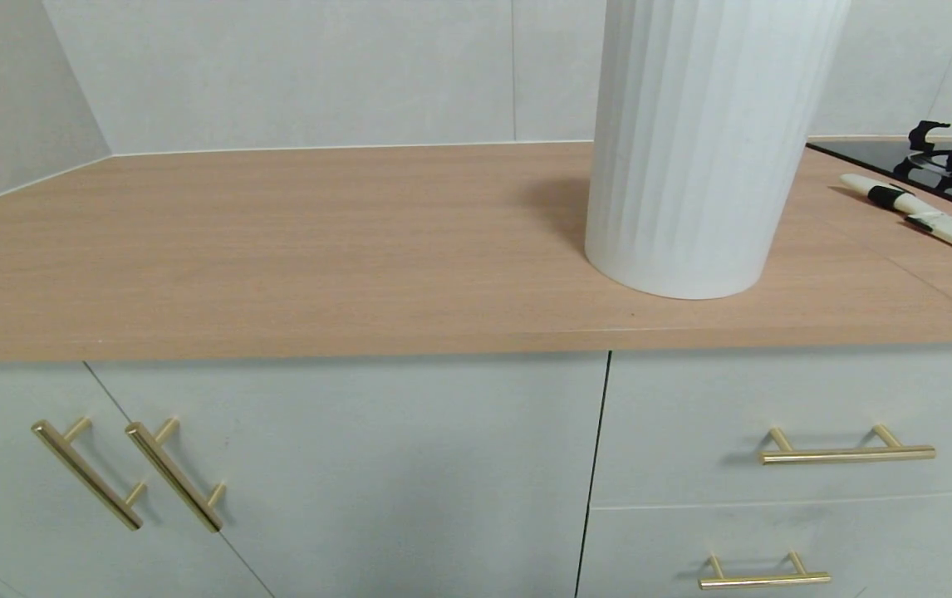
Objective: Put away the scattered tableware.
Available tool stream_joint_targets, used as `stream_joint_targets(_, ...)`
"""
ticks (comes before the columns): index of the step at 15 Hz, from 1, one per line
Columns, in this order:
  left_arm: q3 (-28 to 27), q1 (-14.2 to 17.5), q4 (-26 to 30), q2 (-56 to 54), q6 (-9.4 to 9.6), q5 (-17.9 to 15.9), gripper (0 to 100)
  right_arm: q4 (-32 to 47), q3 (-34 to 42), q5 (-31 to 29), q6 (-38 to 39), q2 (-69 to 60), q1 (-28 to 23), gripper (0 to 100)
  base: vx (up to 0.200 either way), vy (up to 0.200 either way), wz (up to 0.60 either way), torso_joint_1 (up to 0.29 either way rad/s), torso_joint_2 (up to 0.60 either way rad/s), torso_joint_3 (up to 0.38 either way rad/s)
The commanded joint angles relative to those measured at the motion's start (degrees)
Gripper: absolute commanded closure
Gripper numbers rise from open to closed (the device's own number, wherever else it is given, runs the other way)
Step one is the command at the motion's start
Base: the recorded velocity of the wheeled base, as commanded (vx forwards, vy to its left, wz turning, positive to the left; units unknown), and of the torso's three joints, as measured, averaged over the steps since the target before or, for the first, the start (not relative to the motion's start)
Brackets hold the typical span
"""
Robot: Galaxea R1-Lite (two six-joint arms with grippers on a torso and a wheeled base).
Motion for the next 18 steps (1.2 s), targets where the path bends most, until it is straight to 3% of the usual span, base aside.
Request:
stream_joint_targets(1, 0.0, 0.0, 0.0, 0.0, -0.02, 0.0, 0, 0.0, 0.0, 0.0, 0.0, 0.1, 0.0, 0, 0.0, -0.2, 0.0, -0.002, 0.0, -0.002)
stream_joint_targets(9, 0.0, 0.0, 0.0, 0.0, -0.11, 0.0, 0, 0.0, 0.0, 0.0, 0.0, 0.1, 0.0, 0, 0.0, -0.2, 0.0, 0.001, 0.0, 0.004)
stream_joint_targets(18, 0.0, 0.0, 0.0, 0.0, -0.2, 0.0, 0, 0.0, 0.0, 0.0, -0.1, 0.1, 0.0, 0, 0.0, 0.0, 0.0, 0.0, 0.0, 0.0)
